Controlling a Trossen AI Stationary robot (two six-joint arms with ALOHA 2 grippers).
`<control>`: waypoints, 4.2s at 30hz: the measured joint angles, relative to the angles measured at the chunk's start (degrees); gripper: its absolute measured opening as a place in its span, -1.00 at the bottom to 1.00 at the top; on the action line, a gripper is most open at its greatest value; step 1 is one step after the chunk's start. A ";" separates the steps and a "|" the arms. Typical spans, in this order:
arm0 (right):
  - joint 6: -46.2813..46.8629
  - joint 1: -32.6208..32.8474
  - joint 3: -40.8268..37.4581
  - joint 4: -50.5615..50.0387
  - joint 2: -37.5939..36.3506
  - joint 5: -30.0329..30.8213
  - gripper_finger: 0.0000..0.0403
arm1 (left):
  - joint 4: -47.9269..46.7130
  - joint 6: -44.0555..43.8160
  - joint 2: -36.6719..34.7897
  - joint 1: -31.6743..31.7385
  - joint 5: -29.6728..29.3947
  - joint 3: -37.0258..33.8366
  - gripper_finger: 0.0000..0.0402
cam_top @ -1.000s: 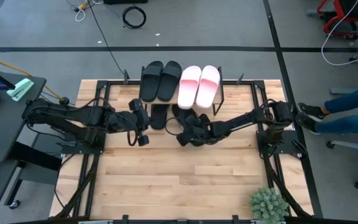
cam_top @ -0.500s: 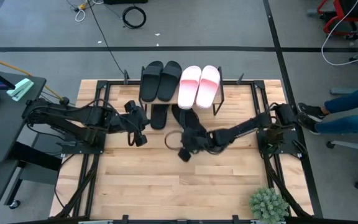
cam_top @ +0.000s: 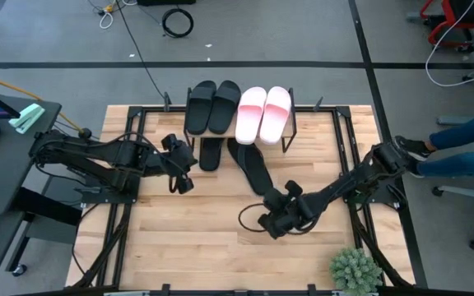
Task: Pick and place slides into the shelf
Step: Put the black slipper under the shelf
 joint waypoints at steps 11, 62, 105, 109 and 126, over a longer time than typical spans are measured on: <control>-4.37 -6.43 0.02 0.93 3.12 -3.10 -0.99 | 0.12 0.07 0.00 0.00 0.00 0.00 -0.90; -39.22 -26.83 -0.15 43.59 10.80 -13.24 -1.00 | 1.86 6.69 0.00 0.52 -0.04 0.00 -0.94; -32.95 -30.14 -0.26 34.95 9.18 -15.31 -1.00 | 1.47 5.05 0.00 0.50 -0.02 0.00 -0.88; -33.08 -28.70 -0.26 34.35 9.18 -15.12 -1.00 | 1.49 4.93 0.00 0.50 -0.02 0.00 -0.87; -34.47 -29.80 0.61 46.47 14.45 -17.37 -1.00 | 3.46 6.39 0.02 0.52 -0.06 -0.04 -0.87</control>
